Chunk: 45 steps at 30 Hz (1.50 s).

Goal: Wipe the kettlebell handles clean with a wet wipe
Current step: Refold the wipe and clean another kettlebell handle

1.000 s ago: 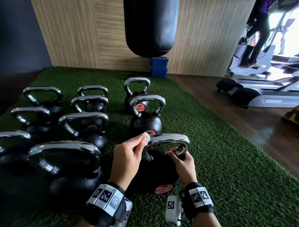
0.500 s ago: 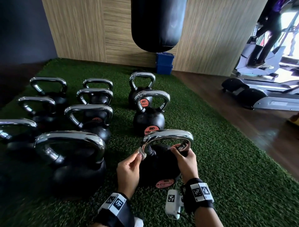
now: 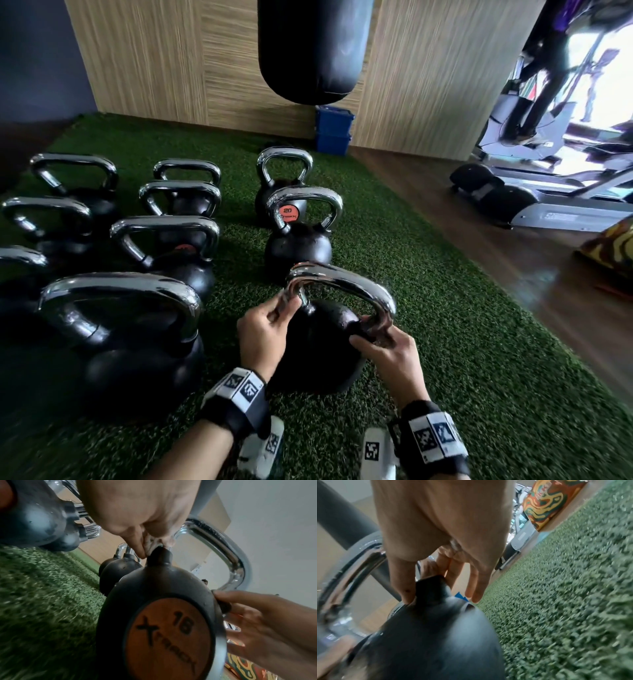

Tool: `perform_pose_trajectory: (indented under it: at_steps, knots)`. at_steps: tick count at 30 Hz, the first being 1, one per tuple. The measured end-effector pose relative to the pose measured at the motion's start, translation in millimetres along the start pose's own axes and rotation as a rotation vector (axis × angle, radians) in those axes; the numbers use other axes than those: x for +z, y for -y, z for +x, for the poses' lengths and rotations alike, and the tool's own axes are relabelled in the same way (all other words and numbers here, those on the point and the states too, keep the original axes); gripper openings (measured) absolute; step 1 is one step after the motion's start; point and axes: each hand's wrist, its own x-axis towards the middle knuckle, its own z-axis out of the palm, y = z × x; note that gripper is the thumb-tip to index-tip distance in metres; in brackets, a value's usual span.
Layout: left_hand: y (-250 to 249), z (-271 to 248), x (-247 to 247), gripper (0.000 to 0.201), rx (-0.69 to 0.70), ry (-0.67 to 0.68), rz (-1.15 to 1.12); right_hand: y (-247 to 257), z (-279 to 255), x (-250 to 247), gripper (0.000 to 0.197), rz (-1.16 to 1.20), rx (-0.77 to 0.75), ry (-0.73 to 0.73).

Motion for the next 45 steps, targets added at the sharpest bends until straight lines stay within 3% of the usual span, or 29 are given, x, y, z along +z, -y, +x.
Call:
perform_pose_trajectory:
  at_steps: [3, 7, 11, 12, 14, 16, 18, 21, 26, 29, 33, 36, 40, 43, 45]
  knots:
    - [-12.4, 26.7, 14.2, 0.029, 0.036, 0.045, 0.139, 2.4, -17.7, -6.6, 0.019, -0.191, -0.147, 0.03]
    - [-36.9, 59.3, 33.4, 0.029, 0.066, 0.261, 0.298, 13.8, -32.8, 7.2, 0.009, -0.327, -0.325, 0.108]
    - [-49.4, 72.4, 46.6, 0.023, 0.102, 0.49, 0.296, 27.4, -24.2, 20.0, 0.016, -0.206, -0.236, 0.147]
    - [-47.4, 75.5, 46.5, 0.022, 0.076, 0.537, 0.273, 28.2, -15.9, 21.1, 0.01, -0.17, -0.201, 0.119]
    - [-42.3, 79.1, 41.7, 0.02, 0.011, 0.611, 0.234, 25.2, 4.9, 24.1, 0.017, -0.18, -0.15, -0.009]
    - [-38.0, 78.2, 37.0, 0.017, -0.004, 0.611, 0.244, 23.6, 24.9, 30.8, 0.038, -0.234, -0.072, -0.044]
    - [-40.6, 74.8, 36.3, 0.021, 0.012, 0.562, 0.299, 24.4, 39.2, 44.3, 0.053, -0.24, 0.058, 0.054]
    - [-53.0, 81.6, 40.5, 0.016, 0.011, 0.551, 0.262, 19.6, 45.0, 62.3, 0.049, -0.268, 0.129, 0.067]
    - [-72.1, 94.7, 38.6, 0.031, 0.144, 0.531, 0.212, 18.4, 40.1, 64.6, 0.046, -0.285, 0.128, 0.002]
    - [-71.3, 94.7, 38.3, 0.02, 0.107, 0.57, 0.232, 20.0, 39.1, 66.1, 0.045, -0.281, 0.132, -0.009]
    - [-83.0, 107.6, 32.4, 0.027, 0.08, 0.647, 0.185, 20.2, 38.3, 65.2, 0.045, -0.26, 0.125, -0.009]
    - [-91.0, 111.1, 20.3, 0.02, 0.1, 0.628, 0.172, 20.3, 37.6, 65.6, 0.045, -0.262, 0.127, -0.013]
    - [-97.2, 105.7, 12.4, 0.014, -0.081, 0.676, -0.08, 21.3, 36.7, 65.9, 0.045, -0.255, 0.129, -0.016]
    - [-103.6, 101.3, 13.0, 0.02, -0.148, 0.647, -0.163, 21.3, 36.0, 65.6, 0.046, -0.256, 0.133, -0.013]
    - [-106.2, 98.2, 6.7, 0.019, -0.248, 0.697, -0.224, 20.8, 35.6, 65.6, 0.045, -0.248, 0.129, -0.021]
